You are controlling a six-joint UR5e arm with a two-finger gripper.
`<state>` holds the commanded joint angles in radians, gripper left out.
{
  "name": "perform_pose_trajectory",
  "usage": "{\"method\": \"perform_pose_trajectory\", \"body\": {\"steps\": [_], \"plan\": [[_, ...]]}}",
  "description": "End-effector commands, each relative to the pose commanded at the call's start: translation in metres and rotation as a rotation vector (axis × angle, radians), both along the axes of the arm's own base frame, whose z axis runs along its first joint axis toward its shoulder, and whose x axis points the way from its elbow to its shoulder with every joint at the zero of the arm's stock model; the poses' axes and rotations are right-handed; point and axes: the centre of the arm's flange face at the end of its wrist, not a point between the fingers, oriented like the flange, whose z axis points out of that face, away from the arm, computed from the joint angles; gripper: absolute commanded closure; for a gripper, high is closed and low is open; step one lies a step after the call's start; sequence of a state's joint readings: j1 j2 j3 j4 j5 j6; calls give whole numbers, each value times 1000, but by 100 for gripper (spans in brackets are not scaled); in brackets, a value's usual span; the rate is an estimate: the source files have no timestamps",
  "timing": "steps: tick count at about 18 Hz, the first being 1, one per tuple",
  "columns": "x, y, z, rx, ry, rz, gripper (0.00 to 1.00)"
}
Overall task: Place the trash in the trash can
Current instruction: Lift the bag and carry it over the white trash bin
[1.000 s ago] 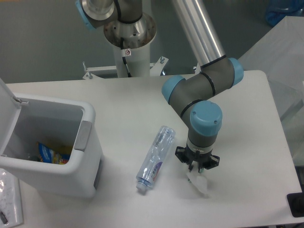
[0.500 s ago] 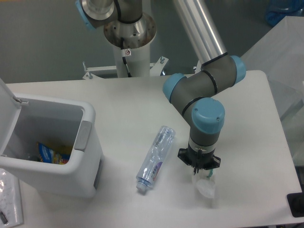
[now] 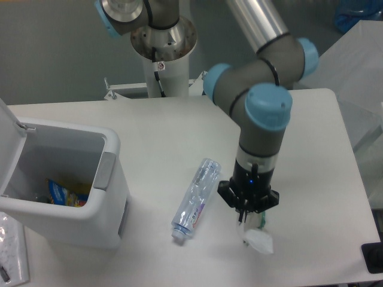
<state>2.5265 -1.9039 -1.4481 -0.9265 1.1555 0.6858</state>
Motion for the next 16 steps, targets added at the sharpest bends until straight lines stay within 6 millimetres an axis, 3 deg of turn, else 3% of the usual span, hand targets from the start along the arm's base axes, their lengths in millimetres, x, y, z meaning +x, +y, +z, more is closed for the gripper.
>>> {"method": "perform_pose_trajectory", "body": {"steps": [4, 7, 13, 16], "plan": [[47, 2, 63, 131, -35, 1, 100], [89, 11, 96, 174, -45, 0, 100], [180, 22, 149, 239, -51, -56, 100], [214, 29, 157, 248, -68, -86, 100]]}}
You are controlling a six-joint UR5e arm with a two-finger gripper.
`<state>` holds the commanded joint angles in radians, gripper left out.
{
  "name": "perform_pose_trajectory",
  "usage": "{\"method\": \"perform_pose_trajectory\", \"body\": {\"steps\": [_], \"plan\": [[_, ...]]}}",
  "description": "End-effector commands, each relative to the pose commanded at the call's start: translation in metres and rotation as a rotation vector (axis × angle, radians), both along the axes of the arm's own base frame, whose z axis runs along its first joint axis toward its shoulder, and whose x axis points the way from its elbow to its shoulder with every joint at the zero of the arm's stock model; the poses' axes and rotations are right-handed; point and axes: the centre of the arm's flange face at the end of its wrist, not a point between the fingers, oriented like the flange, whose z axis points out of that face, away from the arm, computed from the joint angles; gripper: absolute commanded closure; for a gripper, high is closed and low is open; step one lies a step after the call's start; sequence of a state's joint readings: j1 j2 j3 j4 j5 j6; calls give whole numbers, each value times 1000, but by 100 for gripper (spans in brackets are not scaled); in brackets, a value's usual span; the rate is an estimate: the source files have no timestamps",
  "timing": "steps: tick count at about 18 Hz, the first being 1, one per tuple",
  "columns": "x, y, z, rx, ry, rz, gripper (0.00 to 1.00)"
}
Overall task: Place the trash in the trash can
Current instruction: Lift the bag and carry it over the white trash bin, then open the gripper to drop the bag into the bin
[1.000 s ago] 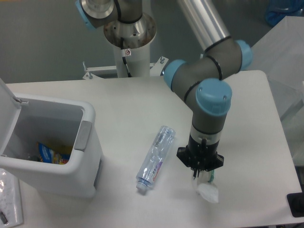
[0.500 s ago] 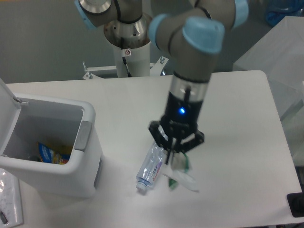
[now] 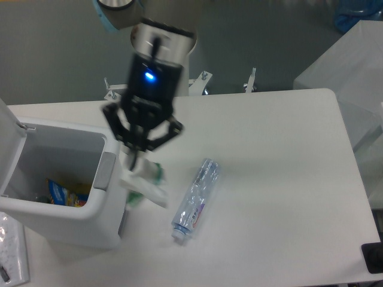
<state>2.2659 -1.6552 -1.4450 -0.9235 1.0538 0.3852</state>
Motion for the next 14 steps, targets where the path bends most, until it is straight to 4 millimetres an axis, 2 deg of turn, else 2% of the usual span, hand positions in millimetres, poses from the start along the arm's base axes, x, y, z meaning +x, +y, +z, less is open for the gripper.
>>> {"method": "perform_pose_trajectory", "body": {"steps": [3, 5, 7, 8, 9, 11, 14], "plan": [[34, 13, -11, -25, -30, -42, 100], [46, 16, -25, -43, -45, -65, 98], [58, 21, -34, -57, -52, -88, 87], [60, 22, -37, -61, -50, -95, 73], [60, 22, -40, -64, -48, -100, 41], [61, 20, -44, -70, -45, -98, 3], [59, 19, -46, -75, -48, -93, 0]]}}
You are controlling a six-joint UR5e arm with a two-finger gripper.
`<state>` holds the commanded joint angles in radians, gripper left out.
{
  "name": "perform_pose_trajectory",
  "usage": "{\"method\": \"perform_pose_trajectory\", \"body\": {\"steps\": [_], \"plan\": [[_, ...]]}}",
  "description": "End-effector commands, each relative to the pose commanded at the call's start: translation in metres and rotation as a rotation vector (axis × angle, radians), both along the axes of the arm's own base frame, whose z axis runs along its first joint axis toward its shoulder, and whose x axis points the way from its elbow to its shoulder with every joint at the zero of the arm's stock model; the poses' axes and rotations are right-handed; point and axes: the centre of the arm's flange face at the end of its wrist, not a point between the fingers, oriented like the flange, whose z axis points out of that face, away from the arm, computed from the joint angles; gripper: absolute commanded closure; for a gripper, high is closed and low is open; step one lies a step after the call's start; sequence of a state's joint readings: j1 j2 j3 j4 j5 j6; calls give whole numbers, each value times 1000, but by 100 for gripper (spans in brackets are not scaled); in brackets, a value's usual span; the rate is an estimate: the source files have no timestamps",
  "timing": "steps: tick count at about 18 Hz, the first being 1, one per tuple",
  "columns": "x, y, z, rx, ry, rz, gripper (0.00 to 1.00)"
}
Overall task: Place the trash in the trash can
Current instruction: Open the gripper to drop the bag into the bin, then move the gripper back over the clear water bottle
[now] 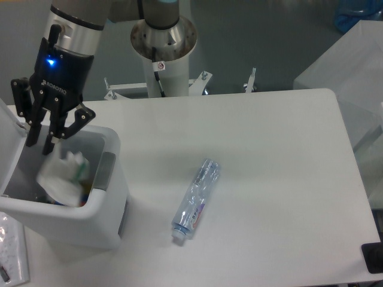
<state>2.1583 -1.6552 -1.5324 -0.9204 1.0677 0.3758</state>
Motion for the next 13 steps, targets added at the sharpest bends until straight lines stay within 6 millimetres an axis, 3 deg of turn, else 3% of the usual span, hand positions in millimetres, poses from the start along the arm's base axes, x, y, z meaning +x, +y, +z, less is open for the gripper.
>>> {"method": "perform_pose_trajectory", "body": {"steps": [2, 4, 9, 13], "plan": [[-11, 0, 0, 4, 0, 15, 0], [-59, -7, -8, -5, -13, 95, 0], [-183, -22, -61, -67, -71, 264, 0], [-245, -16, -97, -99, -93, 316, 0]]}}
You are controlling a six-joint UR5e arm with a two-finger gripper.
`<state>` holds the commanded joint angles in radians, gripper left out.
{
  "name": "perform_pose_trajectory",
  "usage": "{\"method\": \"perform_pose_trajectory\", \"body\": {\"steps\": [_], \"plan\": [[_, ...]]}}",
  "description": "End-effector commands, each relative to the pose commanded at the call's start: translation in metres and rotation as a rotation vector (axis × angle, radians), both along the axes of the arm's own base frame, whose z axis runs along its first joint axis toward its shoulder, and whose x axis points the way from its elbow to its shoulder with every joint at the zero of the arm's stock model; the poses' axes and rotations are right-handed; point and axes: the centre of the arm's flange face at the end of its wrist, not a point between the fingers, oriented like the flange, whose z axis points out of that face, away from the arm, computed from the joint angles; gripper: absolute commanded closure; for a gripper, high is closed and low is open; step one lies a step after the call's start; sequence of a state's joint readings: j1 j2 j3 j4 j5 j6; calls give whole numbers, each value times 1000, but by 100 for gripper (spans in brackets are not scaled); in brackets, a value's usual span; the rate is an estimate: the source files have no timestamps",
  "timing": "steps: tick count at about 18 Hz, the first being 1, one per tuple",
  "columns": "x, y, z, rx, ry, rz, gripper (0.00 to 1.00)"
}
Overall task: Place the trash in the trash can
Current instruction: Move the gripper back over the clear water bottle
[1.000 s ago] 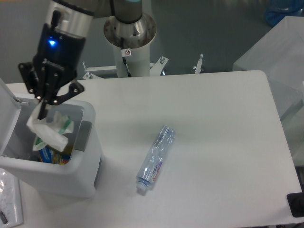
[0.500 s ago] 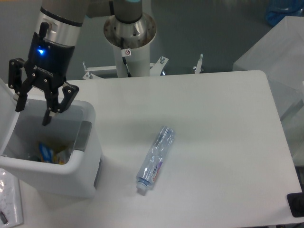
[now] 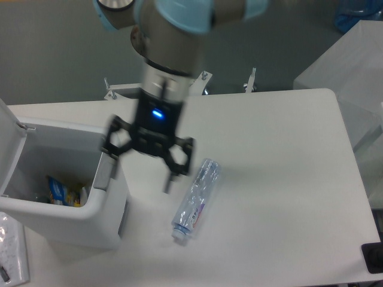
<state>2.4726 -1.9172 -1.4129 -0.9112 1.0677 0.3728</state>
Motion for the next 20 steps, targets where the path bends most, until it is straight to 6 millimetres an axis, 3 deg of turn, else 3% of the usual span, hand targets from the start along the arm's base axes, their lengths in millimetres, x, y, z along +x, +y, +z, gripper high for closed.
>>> {"method": "perform_pose_trajectory", "body": {"steps": [4, 9, 15, 20], "plan": [[-40, 7, -76, -138, -19, 51, 0], [-59, 25, -134, -229, -15, 38, 0], [-31, 50, -182, -367, 30, -62, 0], [12, 68, -221, -581, 29, -199, 0]]}}
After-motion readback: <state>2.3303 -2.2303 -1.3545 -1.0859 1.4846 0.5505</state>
